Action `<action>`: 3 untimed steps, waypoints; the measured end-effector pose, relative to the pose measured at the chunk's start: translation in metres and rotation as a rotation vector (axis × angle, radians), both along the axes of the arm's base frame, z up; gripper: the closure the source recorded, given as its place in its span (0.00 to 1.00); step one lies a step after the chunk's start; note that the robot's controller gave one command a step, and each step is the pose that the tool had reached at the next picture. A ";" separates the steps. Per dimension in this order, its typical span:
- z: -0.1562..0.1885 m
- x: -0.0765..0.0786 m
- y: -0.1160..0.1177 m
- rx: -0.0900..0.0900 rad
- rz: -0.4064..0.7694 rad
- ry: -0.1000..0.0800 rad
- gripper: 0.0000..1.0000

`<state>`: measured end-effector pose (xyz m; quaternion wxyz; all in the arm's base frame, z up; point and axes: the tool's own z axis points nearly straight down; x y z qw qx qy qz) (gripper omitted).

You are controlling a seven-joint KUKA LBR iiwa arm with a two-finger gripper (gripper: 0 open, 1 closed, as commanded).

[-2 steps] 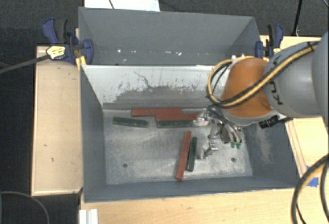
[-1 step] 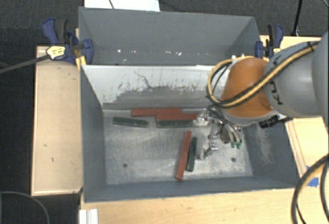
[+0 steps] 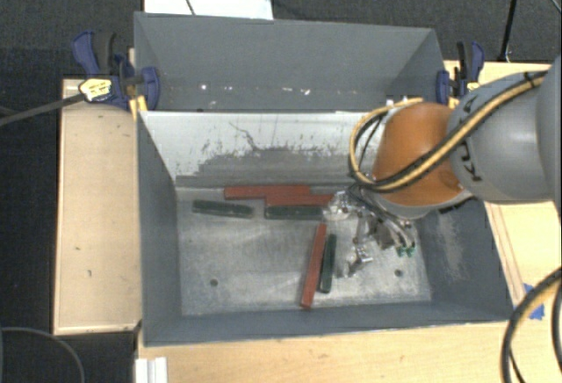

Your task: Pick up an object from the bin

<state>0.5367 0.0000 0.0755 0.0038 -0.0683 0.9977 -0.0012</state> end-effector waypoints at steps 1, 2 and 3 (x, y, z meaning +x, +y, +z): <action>0.001 -0.019 0.062 0.003 0.323 -0.008 1.00; -0.002 -0.022 0.061 0.001 0.323 0.003 0.00; 0.001 -0.019 0.062 0.003 0.323 -0.006 1.00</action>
Offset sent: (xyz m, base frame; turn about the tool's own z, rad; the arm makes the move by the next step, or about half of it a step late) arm 0.0000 0.0000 0.0000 0.0000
